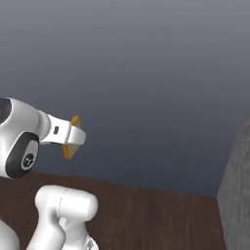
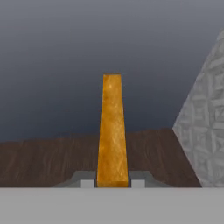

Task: Start the toaster. Once the lever pops up, take the bread to the plate on the dining counter.

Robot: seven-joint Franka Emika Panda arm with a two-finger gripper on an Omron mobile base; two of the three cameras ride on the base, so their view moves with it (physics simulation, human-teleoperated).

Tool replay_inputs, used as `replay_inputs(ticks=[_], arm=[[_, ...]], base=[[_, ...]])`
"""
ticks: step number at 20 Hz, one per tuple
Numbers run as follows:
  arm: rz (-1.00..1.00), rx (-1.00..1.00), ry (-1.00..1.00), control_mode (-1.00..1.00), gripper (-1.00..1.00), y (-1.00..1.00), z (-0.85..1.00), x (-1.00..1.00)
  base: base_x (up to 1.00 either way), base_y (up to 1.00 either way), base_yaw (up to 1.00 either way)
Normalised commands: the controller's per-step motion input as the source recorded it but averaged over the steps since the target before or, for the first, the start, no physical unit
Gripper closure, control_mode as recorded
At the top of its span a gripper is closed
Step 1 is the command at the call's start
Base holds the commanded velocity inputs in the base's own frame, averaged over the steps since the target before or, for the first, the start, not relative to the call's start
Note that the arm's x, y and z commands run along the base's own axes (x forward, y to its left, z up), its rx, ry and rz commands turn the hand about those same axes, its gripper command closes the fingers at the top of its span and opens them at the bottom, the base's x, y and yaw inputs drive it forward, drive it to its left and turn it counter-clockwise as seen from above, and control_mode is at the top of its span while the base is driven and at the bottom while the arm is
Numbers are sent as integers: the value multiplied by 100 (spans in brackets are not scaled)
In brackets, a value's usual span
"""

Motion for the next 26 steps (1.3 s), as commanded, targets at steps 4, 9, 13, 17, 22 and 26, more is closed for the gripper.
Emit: replay_inputs(ticks=[4,9,13,17,22,26], arm=[[0,0,0,100,100,0,0,0],[0,0,0,100,100,0,0,0],[0,0,0,100,100,0,0,0],[0,0,0,100,100,0,0,0],[0,0,0,100,100,0,0,0],[0,0,0,100,100,0,0,0]], base=[[100,0,57],[67,-5,75],[52,-24,85],[51,-23,85],[53,-24,85],[61,-37,77]])
